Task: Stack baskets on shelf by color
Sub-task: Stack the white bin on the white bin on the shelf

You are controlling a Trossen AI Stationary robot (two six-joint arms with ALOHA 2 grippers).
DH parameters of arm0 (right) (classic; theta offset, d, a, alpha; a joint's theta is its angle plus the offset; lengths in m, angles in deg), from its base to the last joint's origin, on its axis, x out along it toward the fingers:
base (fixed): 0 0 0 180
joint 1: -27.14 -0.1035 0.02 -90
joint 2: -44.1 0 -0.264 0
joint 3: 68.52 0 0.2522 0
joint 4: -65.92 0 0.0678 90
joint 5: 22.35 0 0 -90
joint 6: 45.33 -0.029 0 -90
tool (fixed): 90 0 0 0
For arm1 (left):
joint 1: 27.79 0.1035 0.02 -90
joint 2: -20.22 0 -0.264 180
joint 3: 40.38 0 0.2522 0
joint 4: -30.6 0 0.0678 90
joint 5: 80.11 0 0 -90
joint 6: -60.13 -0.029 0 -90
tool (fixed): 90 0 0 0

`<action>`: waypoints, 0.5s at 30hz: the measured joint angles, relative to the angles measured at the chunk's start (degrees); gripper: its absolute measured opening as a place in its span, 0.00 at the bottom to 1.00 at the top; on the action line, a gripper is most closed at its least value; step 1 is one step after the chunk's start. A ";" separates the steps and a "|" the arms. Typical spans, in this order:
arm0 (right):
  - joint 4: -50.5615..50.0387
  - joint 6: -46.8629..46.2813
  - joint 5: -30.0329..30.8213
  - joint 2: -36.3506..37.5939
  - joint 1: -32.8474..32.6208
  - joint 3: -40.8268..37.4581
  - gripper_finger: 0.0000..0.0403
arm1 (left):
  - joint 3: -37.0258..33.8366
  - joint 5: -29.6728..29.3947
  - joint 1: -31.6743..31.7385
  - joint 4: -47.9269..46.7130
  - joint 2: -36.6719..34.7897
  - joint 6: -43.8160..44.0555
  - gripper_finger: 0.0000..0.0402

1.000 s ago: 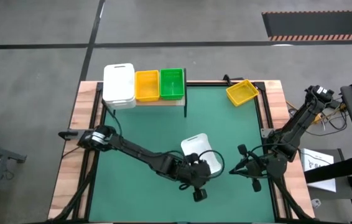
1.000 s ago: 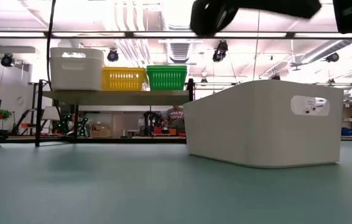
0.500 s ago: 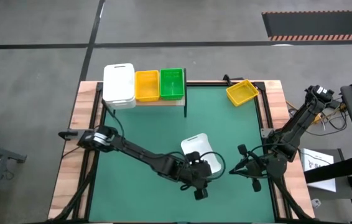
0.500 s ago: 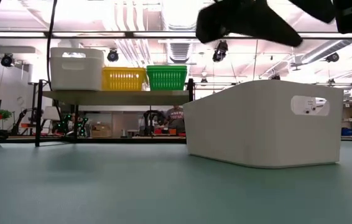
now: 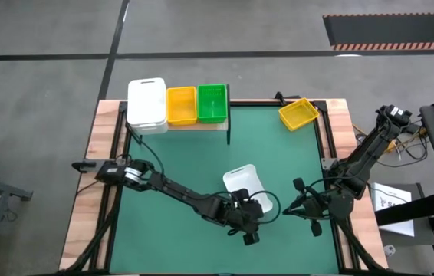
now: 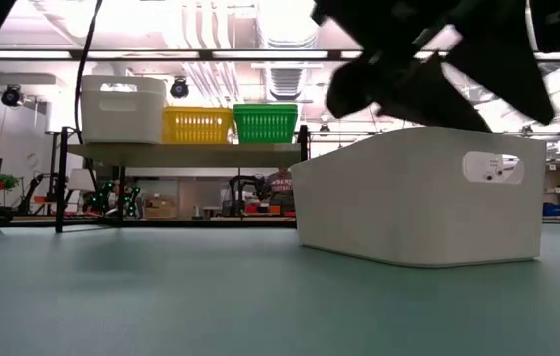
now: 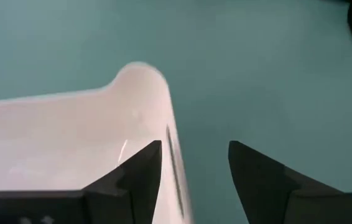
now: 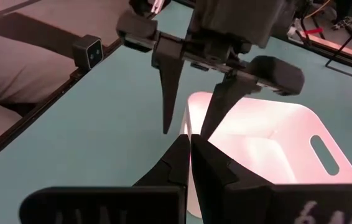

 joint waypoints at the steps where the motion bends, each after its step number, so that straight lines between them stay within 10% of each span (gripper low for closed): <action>1: -0.06 -0.02 0.00 0.00 0.00 0.00 0.02 | 0.06 -0.14 0.09 1.27 0.92 0.02 0.43; 15: -0.16 0.02 0.00 -0.02 0.00 0.00 0.02 | 0.02 -1.33 -0.09 -0.78 2.65 -1.10 0.03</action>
